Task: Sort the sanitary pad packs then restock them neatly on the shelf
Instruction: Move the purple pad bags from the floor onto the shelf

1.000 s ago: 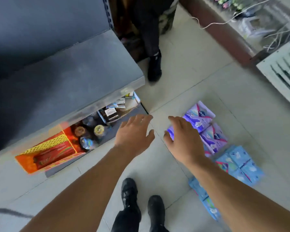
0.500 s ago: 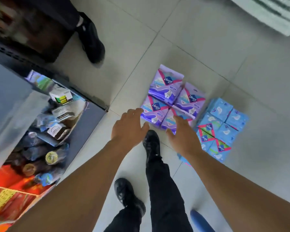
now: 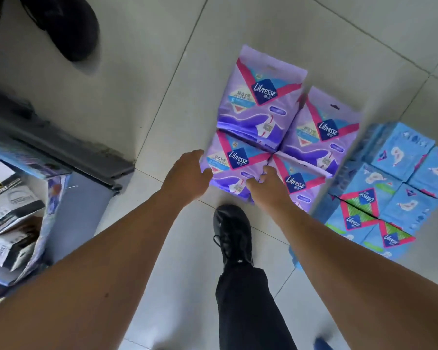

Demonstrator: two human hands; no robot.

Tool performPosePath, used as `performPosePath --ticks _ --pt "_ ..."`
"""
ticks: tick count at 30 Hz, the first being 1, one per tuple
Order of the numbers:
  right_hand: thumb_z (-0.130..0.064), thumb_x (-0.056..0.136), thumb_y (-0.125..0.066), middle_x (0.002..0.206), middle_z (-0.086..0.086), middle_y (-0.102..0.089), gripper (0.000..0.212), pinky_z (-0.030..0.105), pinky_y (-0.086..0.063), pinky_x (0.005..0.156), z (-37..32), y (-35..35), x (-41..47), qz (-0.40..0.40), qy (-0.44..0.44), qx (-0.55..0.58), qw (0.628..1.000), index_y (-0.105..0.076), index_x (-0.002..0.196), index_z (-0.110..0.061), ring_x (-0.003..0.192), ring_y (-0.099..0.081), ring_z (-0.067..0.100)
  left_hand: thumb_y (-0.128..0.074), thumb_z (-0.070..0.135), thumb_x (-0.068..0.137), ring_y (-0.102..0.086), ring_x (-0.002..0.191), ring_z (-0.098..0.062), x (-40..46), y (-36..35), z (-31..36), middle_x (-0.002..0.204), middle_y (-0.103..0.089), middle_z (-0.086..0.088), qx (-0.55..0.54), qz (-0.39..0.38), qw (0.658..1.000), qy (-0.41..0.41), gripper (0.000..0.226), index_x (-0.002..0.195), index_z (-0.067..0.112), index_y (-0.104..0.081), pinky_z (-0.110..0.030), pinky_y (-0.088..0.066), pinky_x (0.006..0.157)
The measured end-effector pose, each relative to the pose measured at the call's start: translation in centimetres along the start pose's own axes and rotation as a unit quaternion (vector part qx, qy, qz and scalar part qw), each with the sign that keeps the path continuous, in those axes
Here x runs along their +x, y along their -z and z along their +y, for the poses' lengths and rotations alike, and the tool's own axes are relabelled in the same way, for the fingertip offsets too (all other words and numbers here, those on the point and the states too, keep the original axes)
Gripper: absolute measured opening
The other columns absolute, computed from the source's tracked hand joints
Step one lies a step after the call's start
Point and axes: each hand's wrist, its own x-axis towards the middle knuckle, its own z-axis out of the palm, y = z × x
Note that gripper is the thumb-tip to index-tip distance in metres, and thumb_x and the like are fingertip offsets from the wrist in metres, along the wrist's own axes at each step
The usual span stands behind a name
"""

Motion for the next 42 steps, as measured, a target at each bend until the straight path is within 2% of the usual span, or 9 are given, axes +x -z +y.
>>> performPosePath --ticks 6,10,13,18,26,33,36,38,42 --pt "-0.019 0.089 -0.061 0.120 0.004 -0.061 0.046 0.031 -0.043 0.087 1.0 -1.6 4.8 0.029 -0.026 0.078 0.996 -0.044 0.131 -0.012 0.107 -0.058 0.026 -0.054 0.028 0.098 -0.044 0.134 -0.022 6.0 -4.3 -1.3 0.152 -0.038 -0.006 -0.060 -0.050 0.996 0.047 0.068 0.153 0.016 -0.016 -0.024 -0.037 0.093" --pt "-0.010 0.090 -0.056 0.092 -0.002 -0.058 0.031 0.024 -0.041 0.069 1.1 -1.5 5.3 0.009 -0.018 0.083 0.996 -0.047 0.120 -0.015 0.081 -0.056 0.017 -0.068 0.043 0.081 -0.060 0.110 -0.026 7.2 -5.3 -1.9 0.125 -0.058 -0.010 -0.092 -0.039 0.993 0.059 0.065 0.134 0.016 -0.042 -0.031 -0.049 0.087" --pt "-0.010 0.089 -0.059 0.099 0.013 -0.063 0.034 0.020 -0.043 0.064 0.4 -1.2 4.4 -0.002 -0.010 0.067 0.998 -0.047 0.121 -0.011 0.082 -0.059 0.021 -0.067 0.047 0.074 -0.062 0.108 -0.028 6.1 -4.3 -2.2 0.119 -0.062 -0.009 -0.118 -0.041 0.991 0.051 0.062 0.127 0.019 -0.052 -0.043 -0.050 0.097" --pt "-0.022 0.076 -0.066 0.105 0.006 -0.058 0.044 0.044 -0.051 0.088 -1.3 -0.5 0.8 0.043 0.034 0.072 0.996 -0.050 0.116 -0.015 0.105 -0.058 0.029 -0.062 0.031 0.093 -0.045 0.122 -0.024 1.4 -1.2 -1.8 0.138 -0.045 -0.007 -0.149 0.008 0.988 0.046 0.053 0.139 0.017 -0.039 -0.028 -0.039 0.093" --pt "-0.009 0.081 -0.070 0.097 -0.012 -0.059 0.044 0.011 -0.043 0.071 -4.9 2.8 -8.2 0.046 0.168 0.099 0.980 -0.047 0.117 -0.021 0.087 -0.058 0.002 -0.058 0.045 0.093 -0.056 0.085 -0.009 -7.3 3.5 -1.4 0.097 -0.054 0.008 -0.290 0.111 0.951 0.010 0.040 0.114 0.016 -0.039 -0.016 -0.042 0.061" --pt "-0.017 0.086 -0.071 0.102 -0.012 -0.056 0.046 0.010 -0.045 0.074 -8.8 4.3 -20.5 -0.003 0.256 0.123 0.959 -0.042 0.118 -0.031 0.084 -0.059 -0.009 -0.057 0.038 0.095 -0.055 0.069 0.002 -18.7 8.4 -1.2 0.093 -0.054 0.004 -0.471 0.134 0.872 -0.008 0.037 0.113 0.014 -0.035 -0.006 -0.044 0.051" --pt "-0.014 0.084 -0.073 0.104 -0.004 -0.068 0.053 0.027 -0.055 0.081 -9.8 4.0 -26.5 -0.006 0.297 0.147 0.943 -0.041 0.124 -0.028 0.088 -0.069 0.009 -0.071 0.035 0.086 -0.048 0.083 0.006 -24.9 9.7 -2.7 0.116 -0.046 0.003 -0.472 0.134 0.871 -0.034 0.055 0.120 0.017 -0.033 -0.008 -0.043 0.063" --pt "-0.008 0.084 -0.072 0.099 -0.008 -0.068 0.060 0.018 -0.054 0.075 -10.7 3.6 -30.8 -0.014 0.320 0.160 0.934 -0.040 0.132 -0.025 0.081 -0.069 0.001 -0.080 0.033 0.079 -0.056 0.096 0.000 -29.1 10.9 -4.1 0.124 -0.053 0.003 -0.482 0.174 0.857 -0.056 0.067 0.128 0.016 -0.037 -0.013 -0.048 0.078" --pt "-0.005 0.085 -0.071 0.108 -0.007 -0.068 0.061 0.013 -0.050 0.071 -12.2 2.0 -38.9 -0.055 0.373 0.137 0.916 -0.041 0.134 -0.026 0.088 -0.068 -0.001 -0.082 0.023 0.077 -0.067 0.088 -0.006 -36.8 13.7 -7.2 0.098 -0.069 0.009 -0.514 0.219 0.823 -0.103 0.046 0.112 0.019 -0.053 -0.020 -0.054 0.074"
